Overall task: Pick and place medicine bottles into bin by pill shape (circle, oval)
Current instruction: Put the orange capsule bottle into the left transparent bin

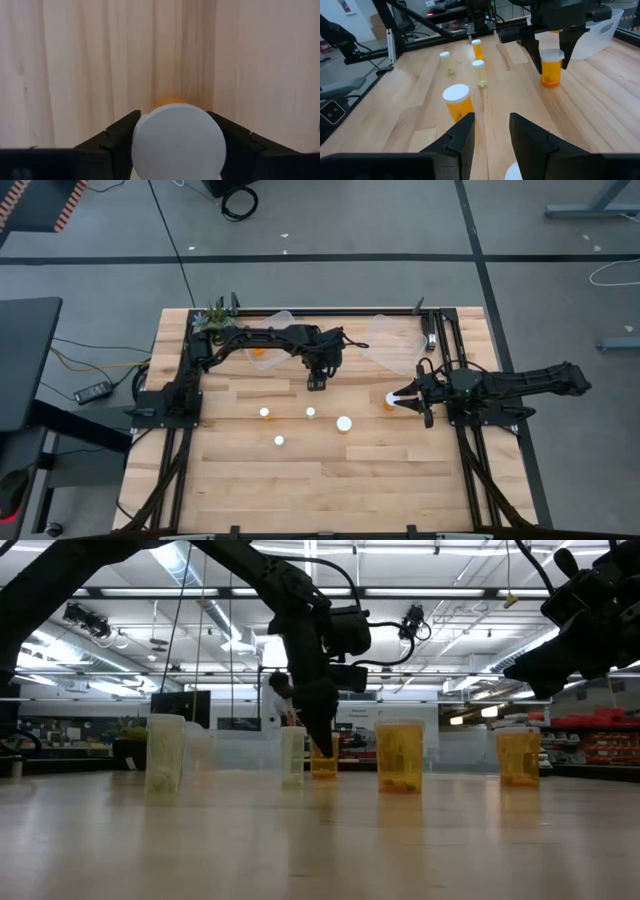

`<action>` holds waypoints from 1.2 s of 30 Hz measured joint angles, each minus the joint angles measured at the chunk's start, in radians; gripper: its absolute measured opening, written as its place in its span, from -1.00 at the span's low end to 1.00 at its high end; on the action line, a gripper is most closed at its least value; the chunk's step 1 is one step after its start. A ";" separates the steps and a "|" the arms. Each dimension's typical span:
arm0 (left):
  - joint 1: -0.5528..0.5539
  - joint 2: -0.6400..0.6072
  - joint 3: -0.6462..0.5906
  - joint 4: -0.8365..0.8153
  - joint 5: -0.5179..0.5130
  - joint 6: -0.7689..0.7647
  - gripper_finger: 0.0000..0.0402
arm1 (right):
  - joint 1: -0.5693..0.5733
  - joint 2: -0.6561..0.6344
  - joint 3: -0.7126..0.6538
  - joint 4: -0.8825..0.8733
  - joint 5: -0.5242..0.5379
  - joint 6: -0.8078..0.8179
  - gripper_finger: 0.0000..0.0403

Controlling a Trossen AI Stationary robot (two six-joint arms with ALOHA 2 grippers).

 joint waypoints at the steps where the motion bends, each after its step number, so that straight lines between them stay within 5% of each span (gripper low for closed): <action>1: 0.002 -0.003 -0.001 -0.024 0.000 0.000 0.18 | 0.000 0.000 0.000 0.000 0.000 0.000 -0.36; 5: 0.006 -0.007 -0.001 -0.087 0.000 -0.015 0.15 | 0.000 0.000 0.000 0.000 0.000 0.000 -0.36; 18: 0.018 -0.007 -0.001 -0.103 0.034 -0.018 -0.35 | 0.000 0.000 0.000 0.000 0.000 0.000 -0.36; 31: -0.001 -0.007 -0.001 -0.064 0.036 -0.018 0.41 | 0.000 0.000 0.000 0.000 0.000 0.000 -0.36; 36: -0.013 -0.008 -0.014 0.032 0.037 -0.026 0.55 | 0.000 0.000 0.000 0.000 0.000 0.000 -0.36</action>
